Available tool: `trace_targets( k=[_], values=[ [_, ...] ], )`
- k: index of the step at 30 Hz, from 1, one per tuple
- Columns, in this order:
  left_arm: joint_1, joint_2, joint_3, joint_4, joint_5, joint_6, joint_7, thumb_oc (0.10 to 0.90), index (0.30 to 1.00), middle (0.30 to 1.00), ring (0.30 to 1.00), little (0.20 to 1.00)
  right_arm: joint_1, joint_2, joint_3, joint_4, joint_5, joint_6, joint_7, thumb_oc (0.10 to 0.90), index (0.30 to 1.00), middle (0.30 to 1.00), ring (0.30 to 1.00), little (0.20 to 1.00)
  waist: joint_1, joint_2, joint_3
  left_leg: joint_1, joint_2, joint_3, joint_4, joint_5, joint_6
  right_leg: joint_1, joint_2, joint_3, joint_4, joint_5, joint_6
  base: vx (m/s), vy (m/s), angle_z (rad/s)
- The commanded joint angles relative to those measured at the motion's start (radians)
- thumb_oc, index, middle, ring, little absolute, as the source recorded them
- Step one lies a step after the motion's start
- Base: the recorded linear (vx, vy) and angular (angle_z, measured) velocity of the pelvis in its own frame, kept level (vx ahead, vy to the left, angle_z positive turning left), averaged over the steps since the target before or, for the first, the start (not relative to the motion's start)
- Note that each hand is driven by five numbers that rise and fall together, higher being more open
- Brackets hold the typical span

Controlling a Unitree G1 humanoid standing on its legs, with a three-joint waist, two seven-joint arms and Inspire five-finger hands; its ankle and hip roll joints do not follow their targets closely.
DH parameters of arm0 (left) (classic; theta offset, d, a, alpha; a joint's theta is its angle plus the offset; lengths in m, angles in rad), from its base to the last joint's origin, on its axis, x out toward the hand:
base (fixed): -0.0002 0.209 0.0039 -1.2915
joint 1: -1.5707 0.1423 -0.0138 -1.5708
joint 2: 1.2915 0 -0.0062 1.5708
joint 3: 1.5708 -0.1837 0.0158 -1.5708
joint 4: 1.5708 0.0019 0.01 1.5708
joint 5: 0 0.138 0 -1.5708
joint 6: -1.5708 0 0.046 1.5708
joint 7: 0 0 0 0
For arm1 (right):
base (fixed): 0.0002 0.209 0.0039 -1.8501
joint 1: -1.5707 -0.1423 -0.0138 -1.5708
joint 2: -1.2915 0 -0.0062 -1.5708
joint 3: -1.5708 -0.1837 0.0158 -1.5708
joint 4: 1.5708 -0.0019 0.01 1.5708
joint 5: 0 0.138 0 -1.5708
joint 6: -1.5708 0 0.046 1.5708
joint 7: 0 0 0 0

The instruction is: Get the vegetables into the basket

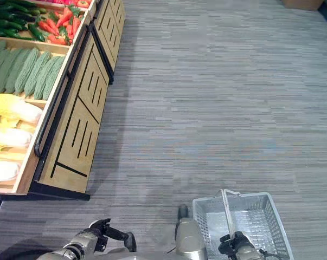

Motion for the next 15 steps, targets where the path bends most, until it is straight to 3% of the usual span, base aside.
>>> trace_targets(
  k=[1, 2, 5, 7, 8, 10, 14, 15],
  values=[
    [0.028, 0.020, -0.030, 0.000, 0.035, 0.011, -0.006, 0.900, 1.000, 1.000, 1.000, 1.000, 0.007, -0.005, 0.034, 0.015, 0.002, -0.009, 0.007, 0.400, 0.300, 0.300, 0.300, 0.300, 0.001, -0.040, -0.049, 0.145, -0.133, 0.015, 0.091, -0.094, -0.011, -0.110, -0.030, -0.015, -0.144, 0.183, 0.077, 0.37, -0.231, 0.73],
    [0.026, 0.020, -0.033, -0.001, 0.029, 0.010, -0.004, 0.900, 1.000, 1.000, 1.000, 1.000, 0.006, -0.009, 0.035, 0.013, 0.004, -0.012, 0.006, 0.400, 0.300, 0.300, 0.300, 0.300, 0.002, -0.037, -0.048, 0.137, -0.123, 0.010, 0.113, -0.071, -0.021, -0.095, -0.022, -0.022, -0.149, 0.175, 0.068, 0.44, -0.287, 0.55],
    [0.024, 0.016, -0.028, -0.004, 0.007, 0.013, 0.004, 0.900, 1.000, 1.000, 1.000, 1.000, 0.005, -0.017, 0.049, -0.003, 0.011, -0.016, 0.012, 0.400, 0.300, 0.300, 0.300, 0.300, 0.014, -0.027, -0.042, 0.106, -0.087, -0.010, 0.237, 0.079, -0.076, -0.027, 0.036, -0.035, -0.154, 0.103, 0.017, 0.39, -0.272, 0.35],
    [0.024, 0.018, -0.029, -0.004, 0.005, 0.015, 0.004, 0.900, 1.000, 1.000, 1.000, 1.000, 0.004, -0.020, 0.049, -0.004, 0.014, -0.016, 0.012, 0.400, 0.300, 0.300, 0.300, 0.300, 0.016, -0.029, -0.039, 0.096, -0.086, -0.018, 0.264, 0.104, -0.079, -0.012, 0.045, -0.030, -0.156, 0.092, 0.007, 0.18, -0.139, -0.14],
    [0.025, 0.020, -0.027, -0.009, -0.002, 0.017, 0.004, 0.900, 1.000, 1.000, 1.000, 1.000, 0.010, -0.022, 0.052, -0.005, 0.014, -0.015, 0.015, 0.400, 0.300, 0.300, 0.300, 0.300, 0.022, -0.033, -0.030, 0.072, -0.082, -0.030, 0.323, 0.156, -0.081, 0.018, 0.061, -0.018, -0.155, 0.067, -0.013, 0.20, -0.163, -0.17],
    [0.022, 0.023, -0.030, -0.013, -0.011, 0.016, 0.005, 0.900, 1.000, 1.000, 1.000, 1.000, 0.015, -0.025, 0.052, -0.004, 0.017, -0.014, 0.017, 0.400, 0.300, 0.300, 0.300, 0.300, 0.027, -0.043, -0.022, 0.038, -0.080, -0.029, 0.382, 0.200, -0.076, 0.043, 0.068, -0.007, -0.155, 0.047, -0.026, 0.23, -0.182, -0.16],
    [0.018, 0.024, -0.029, -0.021, -0.037, 0.013, 0.003, 0.900, 1.000, 1.000, 1.000, 1.000, 0.019, -0.029, 0.052, 0.005, 0.018, -0.010, 0.017, 0.400, 0.300, 0.300, 0.300, 0.300, 0.052, -0.060, -0.011, -0.045, -0.095, -0.024, 0.384, 0.162, -0.044, 0.091, 0.064, 0.024, -0.170, 0.026, -0.022, 0.19, -0.089, -0.06],
    [0.016, 0.026, -0.027, -0.028, -0.051, 0.008, -0.004, 0.900, 1.000, 1.000, 1.000, 1.000, 0.018, -0.031, 0.055, 0.012, 0.014, -0.006, 0.018, 0.400, 0.300, 0.300, 0.300, 0.300, 0.075, -0.093, -0.007, -0.160, -0.117, -0.008, 0.348, 0.103, -0.013, 0.130, 0.040, 0.048, -0.186, 0.013, -0.010, 0.30, -0.036, 0.00]
  ],
)
